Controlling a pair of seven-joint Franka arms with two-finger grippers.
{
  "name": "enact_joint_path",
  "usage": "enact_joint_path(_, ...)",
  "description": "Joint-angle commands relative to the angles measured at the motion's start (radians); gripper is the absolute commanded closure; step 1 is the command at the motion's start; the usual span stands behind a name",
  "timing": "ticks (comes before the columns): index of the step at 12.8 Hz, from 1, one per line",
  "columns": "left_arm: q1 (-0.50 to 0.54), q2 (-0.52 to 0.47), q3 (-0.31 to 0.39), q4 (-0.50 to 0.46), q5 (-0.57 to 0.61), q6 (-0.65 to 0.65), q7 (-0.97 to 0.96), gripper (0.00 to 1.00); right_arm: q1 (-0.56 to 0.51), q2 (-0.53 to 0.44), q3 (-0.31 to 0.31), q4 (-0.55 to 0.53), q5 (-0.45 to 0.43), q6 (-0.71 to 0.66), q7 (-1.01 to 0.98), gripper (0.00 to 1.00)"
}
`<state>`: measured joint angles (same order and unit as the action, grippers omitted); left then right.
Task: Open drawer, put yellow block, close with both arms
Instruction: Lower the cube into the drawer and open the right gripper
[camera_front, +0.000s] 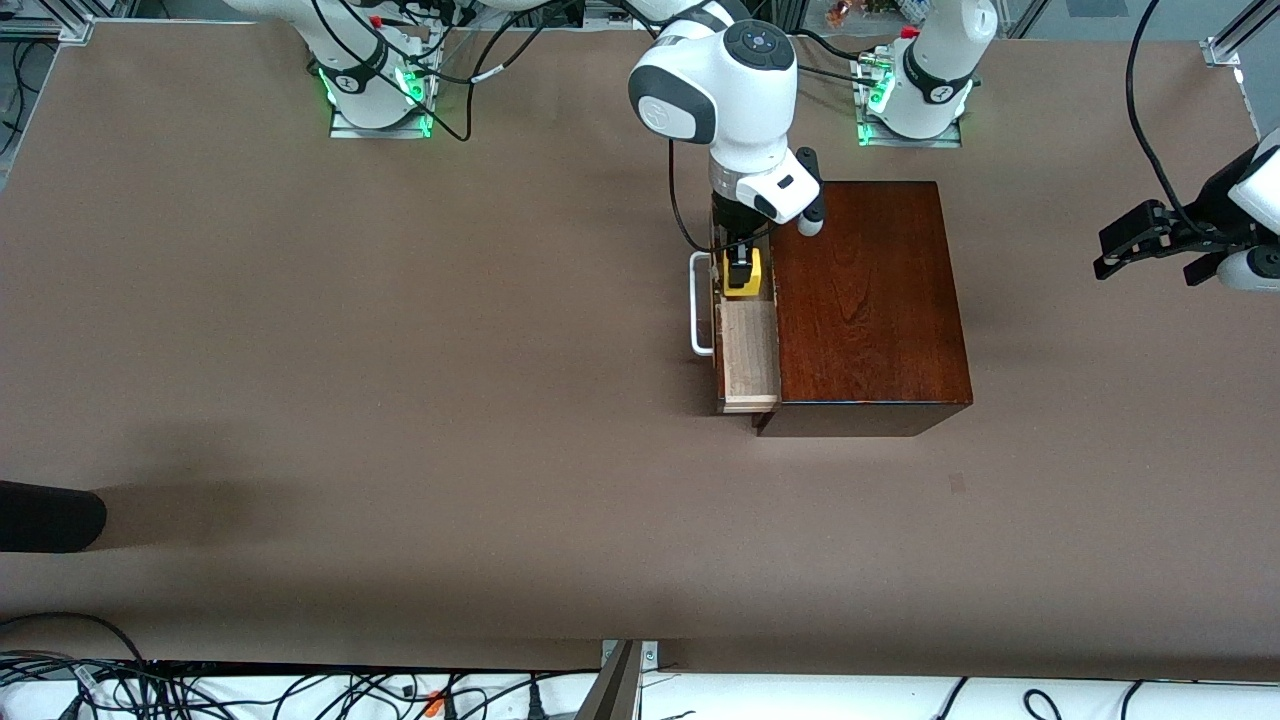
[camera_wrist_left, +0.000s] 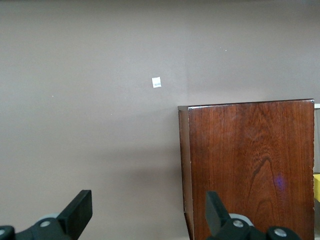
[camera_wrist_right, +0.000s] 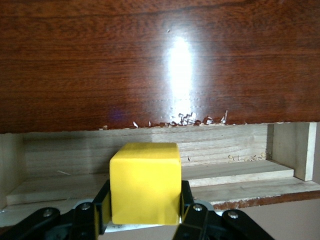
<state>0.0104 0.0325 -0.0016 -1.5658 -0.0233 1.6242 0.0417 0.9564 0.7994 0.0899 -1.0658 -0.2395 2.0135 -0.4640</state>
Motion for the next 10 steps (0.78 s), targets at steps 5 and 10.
enact_joint_path(5,-0.004,0.015,0.0,0.035,0.002,-0.024,-0.013,0.0,0.008,0.041,0.004,0.035,-0.001,0.007,-0.016,0.64)
enact_joint_path(10,-0.004,0.015,0.0,0.035,0.002,-0.024,-0.013,0.0,0.009,0.05,0.005,0.035,-0.001,0.025,-0.012,0.64)
